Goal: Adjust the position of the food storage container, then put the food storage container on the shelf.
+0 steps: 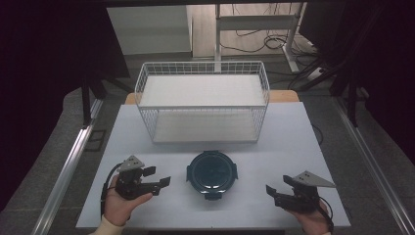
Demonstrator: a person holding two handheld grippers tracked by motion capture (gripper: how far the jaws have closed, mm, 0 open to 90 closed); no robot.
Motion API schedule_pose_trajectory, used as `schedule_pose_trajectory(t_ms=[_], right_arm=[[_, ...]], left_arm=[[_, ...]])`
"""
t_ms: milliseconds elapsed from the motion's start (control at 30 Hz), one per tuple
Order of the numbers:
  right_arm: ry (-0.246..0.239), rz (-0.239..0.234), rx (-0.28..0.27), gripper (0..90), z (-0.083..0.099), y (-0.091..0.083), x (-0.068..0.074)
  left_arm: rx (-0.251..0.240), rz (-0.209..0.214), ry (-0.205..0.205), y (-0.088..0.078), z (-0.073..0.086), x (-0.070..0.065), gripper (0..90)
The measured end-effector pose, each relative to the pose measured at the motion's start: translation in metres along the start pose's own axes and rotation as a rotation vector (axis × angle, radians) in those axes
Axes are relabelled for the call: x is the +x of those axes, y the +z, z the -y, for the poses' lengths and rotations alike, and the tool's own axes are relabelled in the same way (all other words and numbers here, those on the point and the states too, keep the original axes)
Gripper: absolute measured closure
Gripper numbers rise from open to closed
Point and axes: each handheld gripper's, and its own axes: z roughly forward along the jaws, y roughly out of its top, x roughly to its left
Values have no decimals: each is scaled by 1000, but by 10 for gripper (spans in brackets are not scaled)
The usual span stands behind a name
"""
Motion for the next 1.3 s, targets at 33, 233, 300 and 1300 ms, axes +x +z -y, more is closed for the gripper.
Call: schedule_pose_trajectory(t_ms=[33,233,300,1300], right_arm=[[0,-3,-1,237,0,0,0],[-2,-2,1,237,0,1,-1],[-4,-2,2,237,0,1,-1],[39,-65,34,199,-25,13,18]], left_arm=[[0,-1,-1,1,0,0,272],[7,-11,-10,3,2,4,261],[6,-15,-19,3,2,5,259],[6,35,-85,12,0,6,173]])
